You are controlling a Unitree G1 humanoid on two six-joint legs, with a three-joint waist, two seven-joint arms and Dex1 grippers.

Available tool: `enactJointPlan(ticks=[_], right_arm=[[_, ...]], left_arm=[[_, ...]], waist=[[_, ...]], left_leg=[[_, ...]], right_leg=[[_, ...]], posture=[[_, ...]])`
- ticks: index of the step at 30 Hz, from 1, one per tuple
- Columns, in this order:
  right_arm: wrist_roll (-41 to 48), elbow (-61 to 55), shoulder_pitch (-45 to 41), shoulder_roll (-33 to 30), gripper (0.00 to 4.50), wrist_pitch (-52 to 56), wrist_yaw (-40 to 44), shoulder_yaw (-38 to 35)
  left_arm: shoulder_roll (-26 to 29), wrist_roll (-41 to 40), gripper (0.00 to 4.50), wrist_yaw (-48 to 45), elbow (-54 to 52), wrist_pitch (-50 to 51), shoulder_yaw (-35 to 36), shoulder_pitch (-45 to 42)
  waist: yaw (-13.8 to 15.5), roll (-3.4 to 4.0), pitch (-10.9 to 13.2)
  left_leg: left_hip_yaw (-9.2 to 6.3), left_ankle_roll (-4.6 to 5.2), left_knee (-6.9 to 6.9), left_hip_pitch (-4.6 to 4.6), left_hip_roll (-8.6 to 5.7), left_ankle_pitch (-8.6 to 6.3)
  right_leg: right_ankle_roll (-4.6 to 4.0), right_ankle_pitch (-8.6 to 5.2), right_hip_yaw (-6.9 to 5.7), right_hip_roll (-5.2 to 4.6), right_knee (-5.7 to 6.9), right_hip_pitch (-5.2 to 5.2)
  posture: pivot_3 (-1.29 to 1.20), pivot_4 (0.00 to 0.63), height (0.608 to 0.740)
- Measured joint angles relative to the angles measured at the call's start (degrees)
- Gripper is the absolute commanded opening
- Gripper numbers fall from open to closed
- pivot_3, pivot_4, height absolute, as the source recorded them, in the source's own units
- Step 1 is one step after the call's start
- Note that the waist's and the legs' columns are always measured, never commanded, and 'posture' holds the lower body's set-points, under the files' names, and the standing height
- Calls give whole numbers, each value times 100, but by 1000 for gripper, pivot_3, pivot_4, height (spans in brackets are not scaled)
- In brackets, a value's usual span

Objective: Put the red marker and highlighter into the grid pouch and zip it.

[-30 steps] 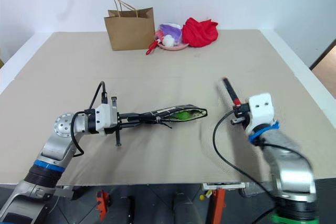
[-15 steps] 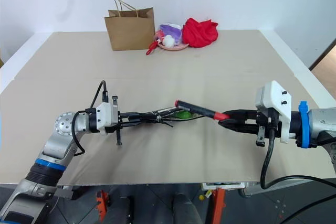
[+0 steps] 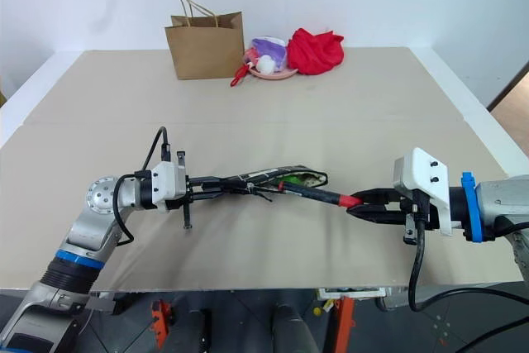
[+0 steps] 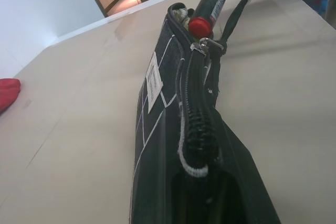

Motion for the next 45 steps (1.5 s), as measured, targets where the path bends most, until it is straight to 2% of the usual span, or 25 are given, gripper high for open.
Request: enactJointPlan(ticks=[15, 28, 42, 43, 45], right_arm=[[-149, 191, -587, -51, 408, 443, -326, 454], [-357, 248, -1434, 207, 408, 323, -414, 1339], [-361, 283, -1464, 234, 408, 326, -464, 1376], [-381, 327, -1605, 333, 408, 368, -490, 1472], [-544, 545, -2363, 1010, 408, 523, -712, 1967]], left_arm=[[4, 0, 0, 15, -6, 4, 0, 1], [-4, 7, 0, 41, -21, 9, -1, 6], [-4, 7, 0, 46, -22, 9, -1, 6], [12, 5, 0, 52, -39, 8, 19, 40], [-34, 18, 0, 105, -47, 25, 9, 54]], waist=[[8, 0, 0], [8, 1, 0], [10, 1, 0], [5, 1, 0], [-102, -13, 5]], left_leg=[[0, -1, 0, 0, 0, 0], [0, -1, 0, -2, 0, 0], [0, -1, -1, -2, 0, 0], [0, -1, -1, -1, 0, 0], [2, -1, 0, 12, 2, 0]], right_leg=[[0, 0, 0, 0, 0, -2], [2, 0, 0, 0, 0, -3], [2, 1, 0, 0, 0, -3], [2, 1, 0, 0, 0, -3], [-6, 17, 1, 1, 1, -4]], posture=[[0, 150, 740], [0, 150, 740], [0, 150, 740], [0, 150, 740], [0, 150, 740]])
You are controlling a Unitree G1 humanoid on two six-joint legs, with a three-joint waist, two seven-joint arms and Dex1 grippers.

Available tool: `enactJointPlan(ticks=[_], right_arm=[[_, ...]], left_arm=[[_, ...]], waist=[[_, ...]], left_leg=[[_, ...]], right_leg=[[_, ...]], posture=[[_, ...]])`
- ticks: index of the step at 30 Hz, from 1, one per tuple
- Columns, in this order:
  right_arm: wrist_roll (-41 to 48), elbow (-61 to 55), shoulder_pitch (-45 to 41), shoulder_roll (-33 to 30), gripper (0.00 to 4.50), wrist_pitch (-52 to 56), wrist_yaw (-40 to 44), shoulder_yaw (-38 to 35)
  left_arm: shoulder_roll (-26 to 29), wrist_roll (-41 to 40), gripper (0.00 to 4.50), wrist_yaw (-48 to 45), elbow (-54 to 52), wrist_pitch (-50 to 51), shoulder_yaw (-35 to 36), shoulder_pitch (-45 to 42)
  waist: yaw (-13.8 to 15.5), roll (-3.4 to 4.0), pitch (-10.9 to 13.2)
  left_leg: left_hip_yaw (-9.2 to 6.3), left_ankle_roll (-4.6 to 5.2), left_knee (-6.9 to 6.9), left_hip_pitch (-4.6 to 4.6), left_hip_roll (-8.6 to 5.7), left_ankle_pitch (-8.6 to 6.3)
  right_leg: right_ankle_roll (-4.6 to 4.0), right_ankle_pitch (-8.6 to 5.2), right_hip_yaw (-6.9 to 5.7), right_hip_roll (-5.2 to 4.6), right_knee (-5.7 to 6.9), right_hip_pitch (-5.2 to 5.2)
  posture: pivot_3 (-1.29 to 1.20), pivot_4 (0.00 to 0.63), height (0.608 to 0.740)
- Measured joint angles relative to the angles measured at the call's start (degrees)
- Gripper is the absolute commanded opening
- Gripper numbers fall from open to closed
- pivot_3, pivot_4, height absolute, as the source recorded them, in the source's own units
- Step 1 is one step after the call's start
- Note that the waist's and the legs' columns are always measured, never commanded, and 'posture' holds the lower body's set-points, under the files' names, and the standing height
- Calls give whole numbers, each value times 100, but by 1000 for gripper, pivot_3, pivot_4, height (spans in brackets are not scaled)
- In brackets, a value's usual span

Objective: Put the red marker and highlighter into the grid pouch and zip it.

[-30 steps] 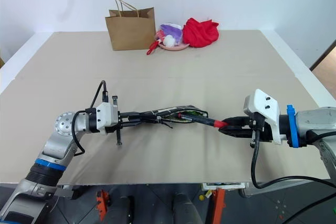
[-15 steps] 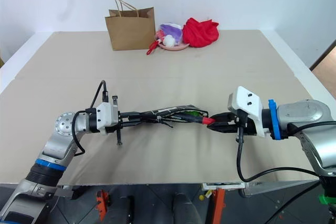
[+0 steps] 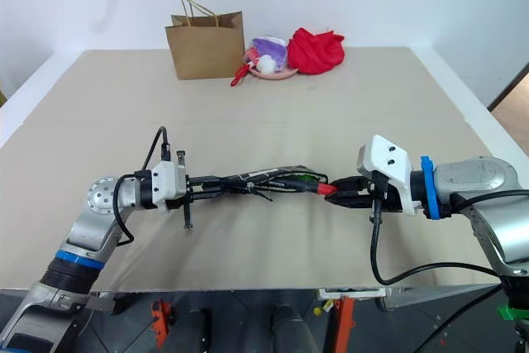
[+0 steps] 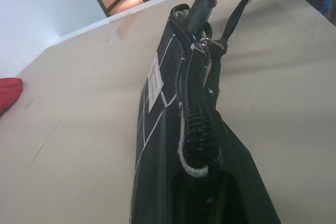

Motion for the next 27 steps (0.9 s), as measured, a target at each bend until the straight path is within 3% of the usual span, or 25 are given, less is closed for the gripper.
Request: enactJointPlan(ticks=[3, 14, 27], right_arm=[[-132, 88, -348, 448, 408, 106, -166, 546], [-159, 169, -349, 502, 408, 351, -236, 574], [-474, 11, -293, -133, 408, -137, 233, 589]], left_arm=[[-82, 26, 0, 44, -21, 15, -49, 39], [-60, 45, 0, 72, -24, 34, -7, 103], [46, -26, 0, -240, -28, 42, -17, 93]], waist=[[23, 1, 3], [131, 0, 4], [113, 2, 5]], left_leg=[[-4, 5, -4, -5, 0, 11], [-4, 7, -8, -21, -3, 5], [-4, 7, -6, -19, -2, 5]], right_leg=[[3, -1, -1, 3, 7, -2], [29, -5, -1, 0, 3, -10], [24, -6, -1, 0, 3, -10]], posture=[[0, 150, 740], [0, 150, 740], [0, 150, 740]])
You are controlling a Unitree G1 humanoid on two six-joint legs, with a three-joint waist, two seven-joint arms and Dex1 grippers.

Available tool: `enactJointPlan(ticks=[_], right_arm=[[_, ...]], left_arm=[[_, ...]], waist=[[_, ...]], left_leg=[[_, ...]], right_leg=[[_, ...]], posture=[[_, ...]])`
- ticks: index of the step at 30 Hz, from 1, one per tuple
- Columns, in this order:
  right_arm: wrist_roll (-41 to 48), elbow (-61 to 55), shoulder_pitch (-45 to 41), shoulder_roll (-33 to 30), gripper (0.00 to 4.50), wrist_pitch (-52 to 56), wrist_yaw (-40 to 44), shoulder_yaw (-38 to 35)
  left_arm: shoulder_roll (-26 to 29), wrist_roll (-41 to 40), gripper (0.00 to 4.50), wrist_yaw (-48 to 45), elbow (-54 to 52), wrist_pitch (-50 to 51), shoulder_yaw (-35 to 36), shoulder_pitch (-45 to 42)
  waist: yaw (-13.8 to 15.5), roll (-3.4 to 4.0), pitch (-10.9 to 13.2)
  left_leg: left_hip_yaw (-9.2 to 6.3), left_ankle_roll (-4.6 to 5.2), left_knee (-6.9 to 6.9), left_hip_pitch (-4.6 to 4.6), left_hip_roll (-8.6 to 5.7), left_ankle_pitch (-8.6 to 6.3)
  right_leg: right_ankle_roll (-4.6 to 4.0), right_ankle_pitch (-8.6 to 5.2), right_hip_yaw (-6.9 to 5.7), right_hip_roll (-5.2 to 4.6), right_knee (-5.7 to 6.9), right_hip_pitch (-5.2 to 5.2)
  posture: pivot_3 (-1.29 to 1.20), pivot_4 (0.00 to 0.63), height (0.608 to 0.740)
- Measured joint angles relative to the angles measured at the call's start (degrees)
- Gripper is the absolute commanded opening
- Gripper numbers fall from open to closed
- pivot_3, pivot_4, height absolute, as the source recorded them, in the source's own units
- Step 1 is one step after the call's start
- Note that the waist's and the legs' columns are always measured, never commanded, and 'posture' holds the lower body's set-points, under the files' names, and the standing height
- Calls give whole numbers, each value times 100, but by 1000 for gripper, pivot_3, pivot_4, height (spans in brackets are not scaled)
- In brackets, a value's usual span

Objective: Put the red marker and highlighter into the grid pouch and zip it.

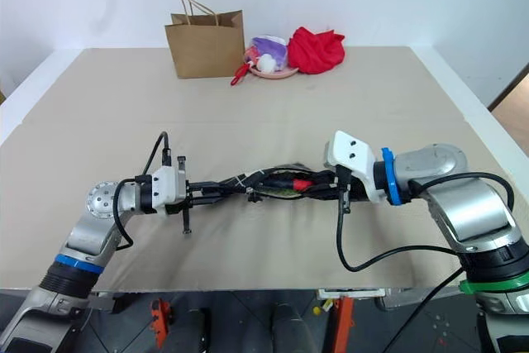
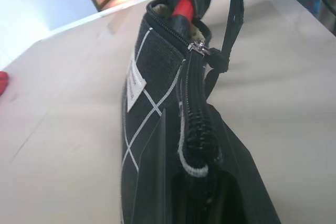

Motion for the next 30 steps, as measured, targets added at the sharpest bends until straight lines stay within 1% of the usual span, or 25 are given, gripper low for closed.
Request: enactJointPlan(ticks=[7, 8, 9, 10, 11, 13, 14, 17, 22, 26, 29, 30], right_arm=[[3, -37, -130, 251, 408, 214, -55, 43], [14, -36, -137, 323, 1462, 318, -105, 43], [59, -36, -175, 432, 1777, 427, -176, 43], [90, -36, -202, 496, 2394, 498, -217, 43], [115, -39, -220, 529, 2820, 555, -250, 43], [140, -42, -262, 536, 3958, 639, -274, 42], [162, -50, -266, 536, 4428, 663, -277, 42], [256, -114, -177, 504, 4476, 674, -235, -40], [1396, -1194, 1090, -122, 4476, 627, 674, -1091], [1579, -1562, 1774, -522, 4476, 509, 1028, -1387], [1569, -1561, 1871, -463, 4476, 254, 1011, -1453], [1549, -1542, 1762, -316, 4476, 110, 888, -1465]], left_arm=[[-40, -41, 0, -79, 0, 67, -6, -77], [-60, -41, 0, -77, -1, 76, -8, -77], [-88, -41, 0, -78, -9, 87, -13, -77], [-117, -41, 0, -78, -35, 99, -41, -78], [-140, -41, 0, -77, -64, 106, -76, -78], [-145, -39, 0, -75, -78, 114, -120, -78], [-145, -40, 0, -72, -79, 114, -119, -78], [-157, -43, 0, -64, -81, 138, -130, -98], [-106, -166, 0, -23, -151, 347, -51, -97], [-100, -193, 0, -26, -146, 371, -36, -104], [-98, -201, 0, -38, -145, 371, -35, -104], [-97, -208, 0, -45, -143, 374, -34, -104]], waist=[[3, 0, 0], [3, 0, 0], [1, 0, 0], [-1, 0, 0], [2, 0, 0], [3, 0, 0], [3, 0, 0], [3, 0, 0], [108, 0, 0], [124, 0, 0], [113, -1, 0], [105, -3, 1]], left_leg=[[0, -1, 2, -1, 0, 0], [0, 0, 1, -1, 0, 0], [0, 0, 1, -1, 0, 0], [0, 0, 1, -1, 0, 0], [-1, 0, 1, -1, 0, 0], [-1, 0, 1, -2, 0, 0], [-1, 0, 1, -1, 0, 0], [0, 0, 1, -2, 0, 0], [-4, 5, 3, -5, 0, -10], [-2, 4, 6, 2, 0, -10], [-1, -1, 13, 6, 0, -5], [-1, -4, 15, 9, 0, -1]], right_leg=[[0, 1, 0, 0, 0, 1], [1, 2, 0, 0, 0, 1], [3, 3, 0, 0, 0, 0], [4, 3, 0, 0, 0, 0], [4, 3, 0, 0, 0, 0], [4, 3, 0, 0, 0, 1], [4, 3, 0, 0, 0, 1], [4, 3, 0, 0, 0, 0], [14, -11, -1, 0, 0, 7], [7, -8, -1, 0, 0, 8], [-19, -6, -1, 0, 1, 8], [-20, 0, -1, 0, 0, 9]], posture=[[0, 150, 740], [0, 150, 740], [0, 150, 740], [0, 150, 740], [0, 150, 740], [0, 150, 740], [0, 150, 740], [0, 150, 740], [0, 150, 740], [0, 150, 740], [0, 150, 740], [0, 150, 740]])
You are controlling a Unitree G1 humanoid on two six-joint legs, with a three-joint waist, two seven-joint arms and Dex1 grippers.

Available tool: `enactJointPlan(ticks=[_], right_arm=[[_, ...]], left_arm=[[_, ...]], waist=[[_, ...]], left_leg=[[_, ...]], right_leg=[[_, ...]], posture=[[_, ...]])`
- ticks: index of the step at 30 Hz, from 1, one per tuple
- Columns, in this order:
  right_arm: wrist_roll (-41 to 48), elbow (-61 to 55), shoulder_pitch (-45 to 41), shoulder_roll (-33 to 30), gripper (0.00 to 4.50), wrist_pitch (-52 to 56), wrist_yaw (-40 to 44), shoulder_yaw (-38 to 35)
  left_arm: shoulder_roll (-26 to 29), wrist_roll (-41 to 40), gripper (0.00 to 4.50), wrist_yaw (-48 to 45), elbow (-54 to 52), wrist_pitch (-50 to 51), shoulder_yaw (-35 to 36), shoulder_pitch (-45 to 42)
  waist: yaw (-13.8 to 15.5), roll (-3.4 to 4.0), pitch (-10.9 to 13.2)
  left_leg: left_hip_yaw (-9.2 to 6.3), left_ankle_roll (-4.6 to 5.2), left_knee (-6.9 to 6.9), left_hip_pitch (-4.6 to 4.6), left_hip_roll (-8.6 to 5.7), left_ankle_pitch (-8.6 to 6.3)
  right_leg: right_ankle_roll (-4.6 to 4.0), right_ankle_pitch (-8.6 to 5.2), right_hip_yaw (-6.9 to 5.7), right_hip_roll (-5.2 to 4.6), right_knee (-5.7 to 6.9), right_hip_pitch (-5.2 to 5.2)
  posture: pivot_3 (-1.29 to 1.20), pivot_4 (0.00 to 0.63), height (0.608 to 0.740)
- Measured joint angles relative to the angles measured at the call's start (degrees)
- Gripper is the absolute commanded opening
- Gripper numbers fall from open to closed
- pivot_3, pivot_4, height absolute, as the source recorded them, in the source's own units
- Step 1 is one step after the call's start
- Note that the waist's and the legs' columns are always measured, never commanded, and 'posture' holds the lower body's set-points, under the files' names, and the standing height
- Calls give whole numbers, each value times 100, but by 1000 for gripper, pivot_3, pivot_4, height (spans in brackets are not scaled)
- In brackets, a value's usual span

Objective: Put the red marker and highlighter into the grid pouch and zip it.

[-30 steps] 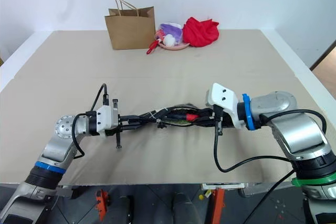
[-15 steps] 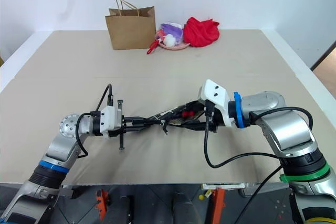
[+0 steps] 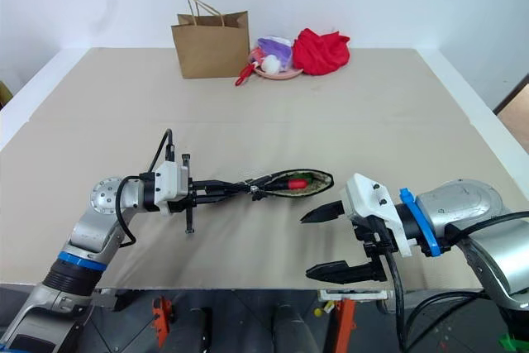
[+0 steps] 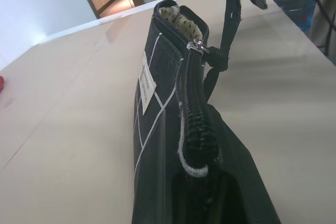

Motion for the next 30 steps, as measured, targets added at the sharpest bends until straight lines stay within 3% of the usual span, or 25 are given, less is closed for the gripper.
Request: enactJointPlan(ticks=[7, 18, 22, 28, 30], right_arm=[[-481, 331, -918, 1163, 4476, -826, -975, 342], [-972, 503, -908, 1628, 4476, -1466, -1160, 1038], [-1055, 558, -908, 1761, 3336, -1614, -1139, 1242], [-1111, 676, -911, 1813, 261, -1713, -1126, 1379], [-1114, 681, -910, 1813, 54, -1752, -1124, 1380]], left_arm=[[28, -151, 0, -192, -160, 129, -68, 80], [19, -147, 0, -157, -166, 130, -78, 72], [10, -121, 0, -145, -166, 130, -78, 65], [-22, -87, 0, -120, -165, 130, -78, 61], [-29, -56, 0, -92, -164, 130, -78, 61]], waist=[[-40, -4, 2], [16, -4, 2], [15, -4, 2], [20, -4, 1], [20, -4, 2]], left_leg=[[0, -8, -4, -3, 0, 13], [-2, 1, -14, -9, 0, 3], [-2, 1, -11, -7, 0, 4], [-2, -1, -7, -7, 0, 5], [-2, -1, -8, -7, 0, 5]], right_leg=[[-2, 7, 1, 0, 0, -1], [24, -3, 0, 1, 0, -3], [0, -10, 0, 1, 0, -2], [-1, -8, 0, 1, 0, -1], [-1, -8, 0, 1, 0, -1]], posture=[[0, 150, 740], [0, 150, 740], [0, 150, 740], [0, 150, 740], [0, 150, 740]])
